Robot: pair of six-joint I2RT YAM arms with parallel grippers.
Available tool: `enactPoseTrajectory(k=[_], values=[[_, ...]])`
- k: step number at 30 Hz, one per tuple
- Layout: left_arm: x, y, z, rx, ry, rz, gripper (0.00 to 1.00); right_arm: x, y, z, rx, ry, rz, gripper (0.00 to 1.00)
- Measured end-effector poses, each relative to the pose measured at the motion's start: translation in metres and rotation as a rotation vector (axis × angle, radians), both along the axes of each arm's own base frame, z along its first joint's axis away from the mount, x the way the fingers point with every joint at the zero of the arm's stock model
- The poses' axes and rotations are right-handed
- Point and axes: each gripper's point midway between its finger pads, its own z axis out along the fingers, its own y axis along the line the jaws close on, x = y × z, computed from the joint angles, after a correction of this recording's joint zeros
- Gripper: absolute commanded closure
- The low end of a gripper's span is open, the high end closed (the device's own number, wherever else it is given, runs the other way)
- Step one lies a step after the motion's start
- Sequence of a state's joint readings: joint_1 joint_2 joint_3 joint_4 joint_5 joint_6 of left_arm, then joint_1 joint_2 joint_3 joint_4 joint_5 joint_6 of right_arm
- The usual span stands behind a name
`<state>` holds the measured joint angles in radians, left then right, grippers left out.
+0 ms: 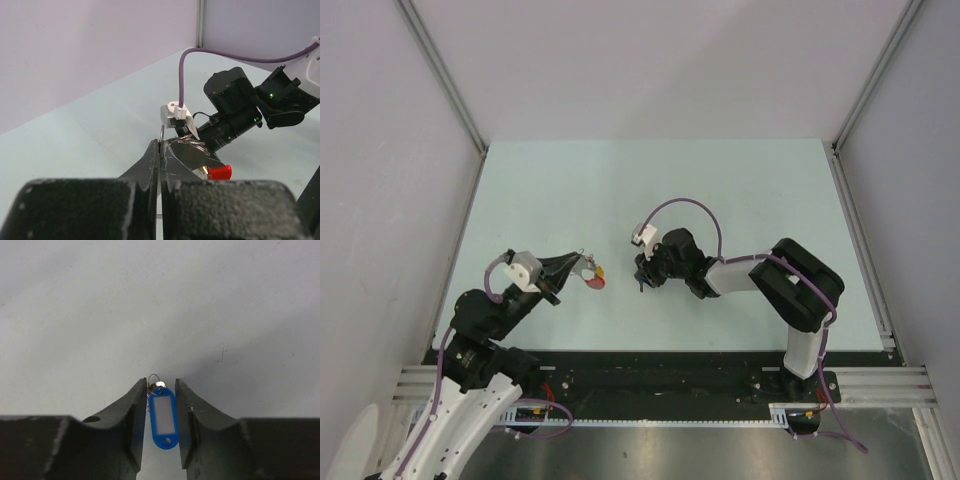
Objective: Put the keys on the keyring
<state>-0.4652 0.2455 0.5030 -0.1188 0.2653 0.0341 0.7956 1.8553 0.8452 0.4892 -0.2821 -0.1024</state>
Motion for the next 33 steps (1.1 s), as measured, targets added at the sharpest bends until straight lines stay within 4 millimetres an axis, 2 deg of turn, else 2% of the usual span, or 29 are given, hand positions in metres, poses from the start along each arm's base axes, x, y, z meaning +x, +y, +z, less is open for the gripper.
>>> enactPoseTrajectory(k=[5, 13, 25, 33], values=[[0.0, 0.0, 0.0, 0.0, 0.0, 0.002, 1.0, -0.002, -0.005, 0.004, -0.011, 0.026, -0.019, 0.56], [0.002, 0.001, -0.004, 0.003, 0.006, 0.007, 1.0, 0.006, -0.004, 0.031, 0.003, 0.033, -0.045, 0.56], [0.002, 0.005, -0.002, -0.011, -0.003, 0.027, 1.0, -0.007, 0.004, 0.024, -0.081, -0.07, 0.047, 0.59], [0.003, 0.007, -0.002, -0.013, -0.003, 0.04, 1.0, -0.006, 0.008, 0.008, -0.154, -0.1, 0.07, 0.61]])
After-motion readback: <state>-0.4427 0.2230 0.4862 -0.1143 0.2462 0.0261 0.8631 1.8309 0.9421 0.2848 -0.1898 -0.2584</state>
